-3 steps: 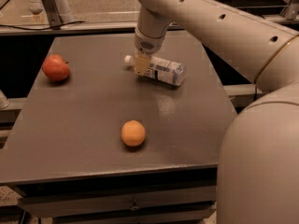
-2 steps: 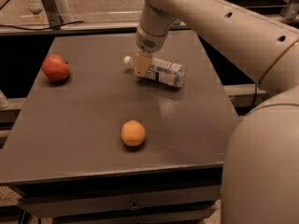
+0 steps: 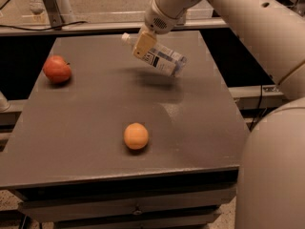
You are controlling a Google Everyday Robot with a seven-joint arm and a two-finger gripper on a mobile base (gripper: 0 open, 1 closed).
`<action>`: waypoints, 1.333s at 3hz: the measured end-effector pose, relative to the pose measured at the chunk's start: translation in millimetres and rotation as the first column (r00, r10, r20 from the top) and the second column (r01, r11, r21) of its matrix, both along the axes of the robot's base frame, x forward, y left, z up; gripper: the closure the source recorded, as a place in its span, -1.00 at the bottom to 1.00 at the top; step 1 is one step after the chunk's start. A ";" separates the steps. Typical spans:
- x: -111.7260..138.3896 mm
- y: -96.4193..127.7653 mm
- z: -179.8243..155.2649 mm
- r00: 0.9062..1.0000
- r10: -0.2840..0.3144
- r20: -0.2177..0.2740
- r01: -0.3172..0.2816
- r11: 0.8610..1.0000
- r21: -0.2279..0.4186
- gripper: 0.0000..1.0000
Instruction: Place blue plastic bottle upright
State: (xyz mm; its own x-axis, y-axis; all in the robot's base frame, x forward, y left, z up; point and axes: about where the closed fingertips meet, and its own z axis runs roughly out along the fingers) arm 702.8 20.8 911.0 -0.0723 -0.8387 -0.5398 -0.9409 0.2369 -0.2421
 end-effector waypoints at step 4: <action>19.3 -13.9 72.1 0.995 0.024 0.093 -0.081 0.725 0.683 1.00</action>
Offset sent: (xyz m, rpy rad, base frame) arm 0.0208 -0.0202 0.0751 0.6750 -0.0441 0.0337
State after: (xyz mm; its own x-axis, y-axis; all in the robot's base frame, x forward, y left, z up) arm 722.2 6.9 983.1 0.0240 -0.2389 -0.9708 -0.9433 0.3162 -0.1011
